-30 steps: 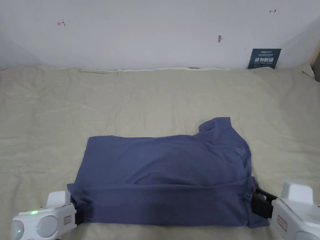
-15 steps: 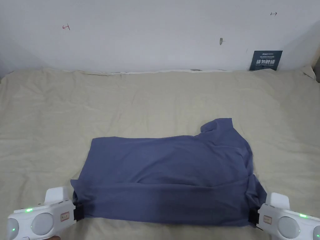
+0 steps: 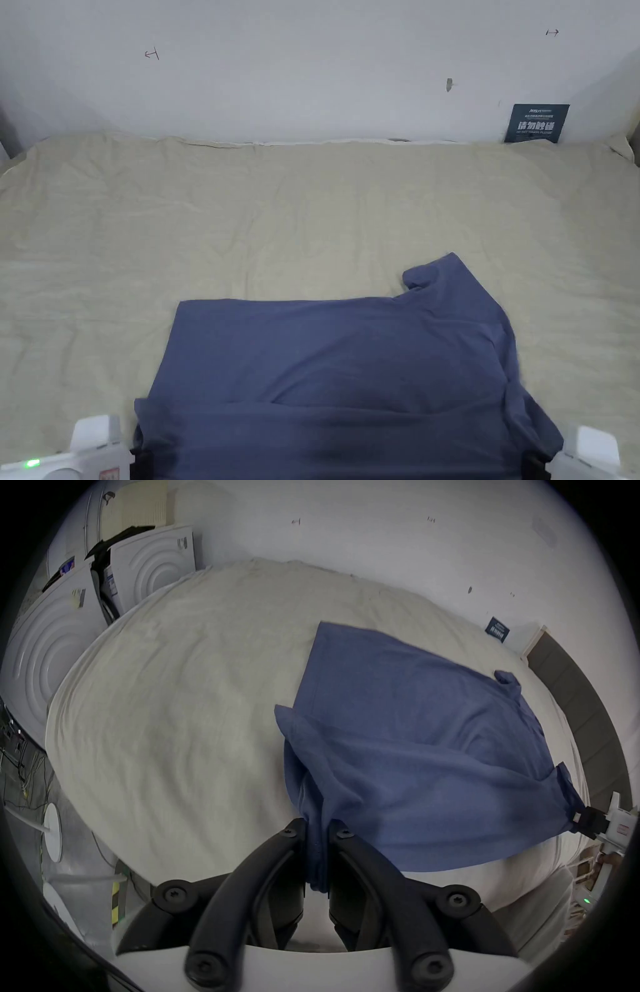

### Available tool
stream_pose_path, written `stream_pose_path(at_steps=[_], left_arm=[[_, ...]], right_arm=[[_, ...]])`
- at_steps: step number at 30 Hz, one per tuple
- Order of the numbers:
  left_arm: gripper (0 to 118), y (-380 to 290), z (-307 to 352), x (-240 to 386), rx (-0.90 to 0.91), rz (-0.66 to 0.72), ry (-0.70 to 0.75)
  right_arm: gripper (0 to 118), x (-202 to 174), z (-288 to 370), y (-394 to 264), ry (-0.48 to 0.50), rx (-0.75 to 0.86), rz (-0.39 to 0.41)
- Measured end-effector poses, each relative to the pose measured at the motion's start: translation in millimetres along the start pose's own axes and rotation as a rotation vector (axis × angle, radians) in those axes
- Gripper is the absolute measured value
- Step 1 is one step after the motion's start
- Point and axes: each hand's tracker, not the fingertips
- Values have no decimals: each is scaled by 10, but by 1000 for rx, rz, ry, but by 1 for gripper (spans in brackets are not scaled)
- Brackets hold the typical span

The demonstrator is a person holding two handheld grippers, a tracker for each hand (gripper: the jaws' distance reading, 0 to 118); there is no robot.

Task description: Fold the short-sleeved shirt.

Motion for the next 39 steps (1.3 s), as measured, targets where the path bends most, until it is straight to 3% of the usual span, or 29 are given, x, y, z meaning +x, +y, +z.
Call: stream_pose_path(at_steps=[6,7,8,10,11,13,15,17,22,27,29,31,32,33,34,39], left_arm=[[14,-158,-220,-59,-37,39,18],[18,-136,-210,-28,-41,52,30],[24,-120,-194,2,-44,51,45],[67,-65,-129,66,-47,47,71],[80,-34,-86,93,-44,45,88],[85,59,70,152,15,45,63],[114,182,302,237,122,48,14],[114,362,574,389,240,41,-25],[114,679,1191,821,519,-5,-52],[114,775,1498,1146,720,-71,-37],[111,759,1541,1235,792,-83,-26],[85,744,1515,1238,854,-84,-38],[60,734,1510,1248,869,-108,-55],[13,731,1497,1260,861,-114,-51],[2,742,1456,1280,858,-126,-40],[0,810,1290,1229,796,-171,-43]], right_arm=[[16,-62,-110,-262,-21,-45,-11],[23,-107,-37,-216,-30,-42,-5],[34,76,-167,-116,-33,-48,2],[65,100,-106,-7,-80,-55,25],[73,101,-45,40,-81,-31,26],[77,79,157,218,-59,71,29],[98,18,401,429,-42,165,43],[104,-379,881,549,-17,300,65],[105,-720,1570,894,51,593,118],[105,-988,1941,1001,22,767,161],[103,-1074,2006,1000,-9,804,185],[75,-1126,2048,981,-14,821,206],[47,-1156,2066,967,-20,825,213],[7,-1178,2076,959,-29,832,221],[1,-1203,2078,957,-41,838,233],[1,-1239,2098,967,-31,832,231]])
